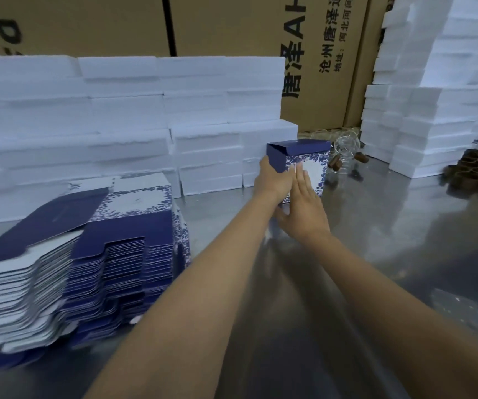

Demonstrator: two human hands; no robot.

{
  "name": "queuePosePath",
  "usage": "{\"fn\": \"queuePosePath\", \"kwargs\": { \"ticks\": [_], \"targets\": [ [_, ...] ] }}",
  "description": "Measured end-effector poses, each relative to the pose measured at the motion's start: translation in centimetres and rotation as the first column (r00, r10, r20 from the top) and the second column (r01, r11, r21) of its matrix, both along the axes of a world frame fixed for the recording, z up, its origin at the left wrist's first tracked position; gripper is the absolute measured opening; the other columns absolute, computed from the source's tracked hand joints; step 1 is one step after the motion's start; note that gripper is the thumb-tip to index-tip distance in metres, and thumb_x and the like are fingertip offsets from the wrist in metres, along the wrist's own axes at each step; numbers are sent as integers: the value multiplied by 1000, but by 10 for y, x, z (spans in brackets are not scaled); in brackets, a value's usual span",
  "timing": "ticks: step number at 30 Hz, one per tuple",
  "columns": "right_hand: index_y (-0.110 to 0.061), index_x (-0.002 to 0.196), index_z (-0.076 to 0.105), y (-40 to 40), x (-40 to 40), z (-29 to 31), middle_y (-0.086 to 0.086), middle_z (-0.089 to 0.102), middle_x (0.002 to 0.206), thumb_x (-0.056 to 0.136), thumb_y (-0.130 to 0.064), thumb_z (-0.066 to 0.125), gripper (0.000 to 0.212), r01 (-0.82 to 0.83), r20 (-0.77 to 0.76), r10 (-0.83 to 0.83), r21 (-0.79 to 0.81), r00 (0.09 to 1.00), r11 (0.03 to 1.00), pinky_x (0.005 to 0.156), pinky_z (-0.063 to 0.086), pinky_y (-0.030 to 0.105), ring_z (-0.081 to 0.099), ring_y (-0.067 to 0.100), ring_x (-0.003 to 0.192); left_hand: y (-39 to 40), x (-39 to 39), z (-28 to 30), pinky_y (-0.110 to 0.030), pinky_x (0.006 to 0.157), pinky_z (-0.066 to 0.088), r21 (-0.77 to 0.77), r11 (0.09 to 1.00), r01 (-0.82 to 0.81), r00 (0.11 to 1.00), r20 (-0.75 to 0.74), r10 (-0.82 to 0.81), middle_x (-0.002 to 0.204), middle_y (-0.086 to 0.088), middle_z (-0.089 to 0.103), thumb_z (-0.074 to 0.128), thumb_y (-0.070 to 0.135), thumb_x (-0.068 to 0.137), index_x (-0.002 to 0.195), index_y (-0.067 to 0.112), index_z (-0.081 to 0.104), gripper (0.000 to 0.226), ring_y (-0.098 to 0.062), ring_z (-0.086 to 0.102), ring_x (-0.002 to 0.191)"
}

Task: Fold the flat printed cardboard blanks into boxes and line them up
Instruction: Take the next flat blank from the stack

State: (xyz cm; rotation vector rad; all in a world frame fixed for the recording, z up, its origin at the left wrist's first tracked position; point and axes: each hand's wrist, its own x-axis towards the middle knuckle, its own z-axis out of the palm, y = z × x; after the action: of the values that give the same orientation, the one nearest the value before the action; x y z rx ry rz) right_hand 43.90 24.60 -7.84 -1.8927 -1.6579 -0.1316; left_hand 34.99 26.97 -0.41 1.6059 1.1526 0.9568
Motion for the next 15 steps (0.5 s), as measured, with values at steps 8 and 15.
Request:
{"fn": "queuePosePath", "kwargs": {
  "ticks": [8, 15],
  "targets": [
    [-8, 162, 11, -48, -72, 47, 6, 4, 171, 100, -27, 55, 78, -177, -170, 158, -106, 973, 978, 126, 18, 40, 2, 17, 158, -70, -79, 30, -29, 98, 42, 17, 1000, 12, 998, -65, -11, 151, -12, 43, 43, 23, 104, 151, 16, 32, 49, -26, 50, 127],
    [-19, 155, 33, -100, -159, 84, 11, 44, 157, 101, -19, 55, 59, -361, -362, 321, -46, 875, 931, 103, 43, 37, 43, 27, 143, -122, -176, 56, -17, 67, 37, 108, 994, 0, 1000, -23, 3, 133, 0, 54, 48, 12, 97, 130, 23, 58, 36, -6, 54, 92]
  ]
}}
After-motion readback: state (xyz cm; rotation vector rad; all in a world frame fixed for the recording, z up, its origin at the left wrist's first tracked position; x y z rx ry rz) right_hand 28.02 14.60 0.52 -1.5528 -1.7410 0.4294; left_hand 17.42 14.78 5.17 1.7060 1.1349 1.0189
